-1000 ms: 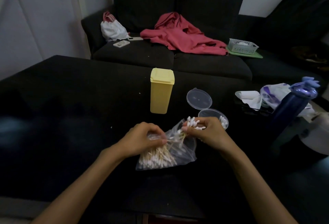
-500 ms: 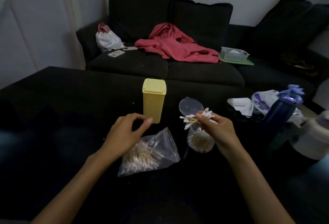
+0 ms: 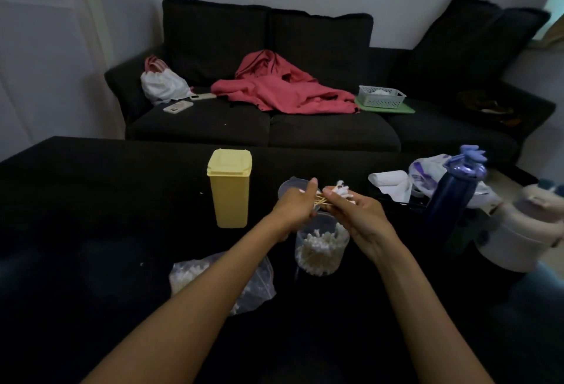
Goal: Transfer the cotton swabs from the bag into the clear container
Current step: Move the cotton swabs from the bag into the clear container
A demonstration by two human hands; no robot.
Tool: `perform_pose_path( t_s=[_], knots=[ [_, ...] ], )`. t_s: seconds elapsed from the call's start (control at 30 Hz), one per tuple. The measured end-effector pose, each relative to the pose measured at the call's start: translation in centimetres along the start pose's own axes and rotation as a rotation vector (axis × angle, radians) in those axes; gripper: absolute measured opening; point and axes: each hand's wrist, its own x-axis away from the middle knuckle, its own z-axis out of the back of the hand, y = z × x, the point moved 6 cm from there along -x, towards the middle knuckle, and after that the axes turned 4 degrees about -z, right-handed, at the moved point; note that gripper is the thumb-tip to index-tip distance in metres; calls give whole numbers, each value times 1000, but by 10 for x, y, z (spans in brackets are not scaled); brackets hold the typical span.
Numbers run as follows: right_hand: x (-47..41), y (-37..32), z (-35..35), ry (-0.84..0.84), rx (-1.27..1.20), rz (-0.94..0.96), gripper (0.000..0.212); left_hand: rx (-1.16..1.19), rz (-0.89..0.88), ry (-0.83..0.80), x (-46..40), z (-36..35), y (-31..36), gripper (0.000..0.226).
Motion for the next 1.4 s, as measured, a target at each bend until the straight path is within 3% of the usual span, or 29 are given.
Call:
perform_pose_path(
  t_s=[0.2,0.37,0.53,0.77,0.87,1.03,1.23,1.3,1.4],
  knots=[
    [-8,3,10,83,102,78,28,130,3,94,-10,-13,-10,34],
    [-7,3,11,124,95,80,33,193,16,43,-10,-17,-14,29],
    [-1,-2,9,182,114,166,14,88,-8,25,-6,-19,-8,34],
    [8,-8,5,255,223,357,14,-21,-96,219,-7,-9,-4,37],
    [5,-4,9,271,161,305,29,-147,-145,254,-4,-6,-1,32],
    [3,0,2,318,292,206,24,-235,-227,348,5,-9,7,30],
    [8,-7,-2,260,433,360,22,-71,-156,228,-1,-16,5,38],
    [8,-8,-1,227,387,338,18,60,-154,226,0,-12,3,39],
    [8,0,2,171,68,161,21,150,-186,219,2,-14,2,39]
  ],
)
